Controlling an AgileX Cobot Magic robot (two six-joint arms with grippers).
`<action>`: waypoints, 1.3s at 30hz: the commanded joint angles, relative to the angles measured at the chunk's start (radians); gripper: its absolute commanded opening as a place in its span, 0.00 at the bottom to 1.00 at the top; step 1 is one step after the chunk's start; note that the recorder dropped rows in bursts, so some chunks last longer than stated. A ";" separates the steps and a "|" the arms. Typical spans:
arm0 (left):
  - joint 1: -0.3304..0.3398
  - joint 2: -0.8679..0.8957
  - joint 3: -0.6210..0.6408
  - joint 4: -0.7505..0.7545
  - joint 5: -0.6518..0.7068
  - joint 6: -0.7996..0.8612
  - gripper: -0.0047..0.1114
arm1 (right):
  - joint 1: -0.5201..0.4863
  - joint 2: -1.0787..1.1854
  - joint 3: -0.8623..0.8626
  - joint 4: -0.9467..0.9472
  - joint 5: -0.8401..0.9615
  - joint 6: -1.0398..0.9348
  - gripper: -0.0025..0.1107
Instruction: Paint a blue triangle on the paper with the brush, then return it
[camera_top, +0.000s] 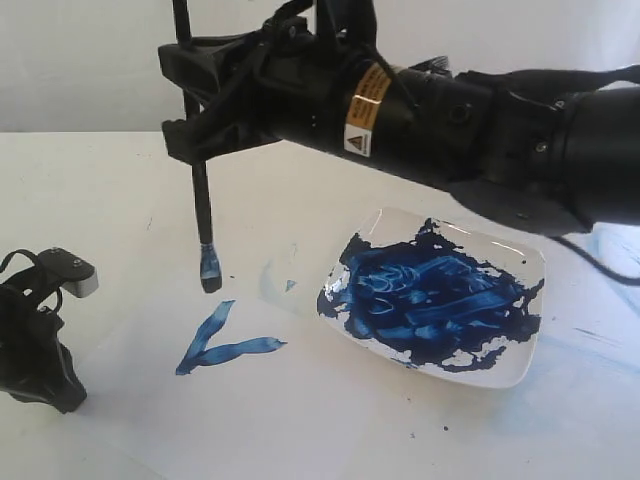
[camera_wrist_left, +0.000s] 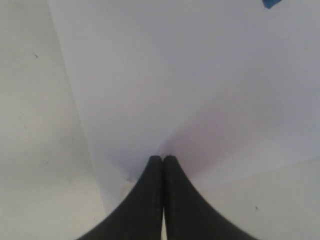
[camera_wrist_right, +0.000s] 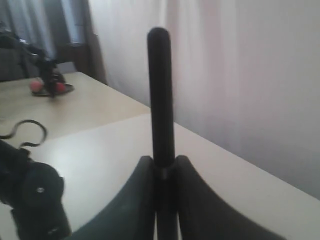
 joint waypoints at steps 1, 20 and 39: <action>-0.006 0.002 0.012 -0.007 0.031 0.002 0.04 | -0.120 0.045 0.000 -0.223 -0.230 0.244 0.02; -0.006 0.002 0.012 -0.007 0.035 0.002 0.04 | -0.167 0.220 0.000 -0.061 -0.299 0.013 0.02; -0.006 0.002 0.012 -0.007 0.037 0.002 0.04 | -0.167 0.323 -0.002 0.077 -0.384 -0.108 0.02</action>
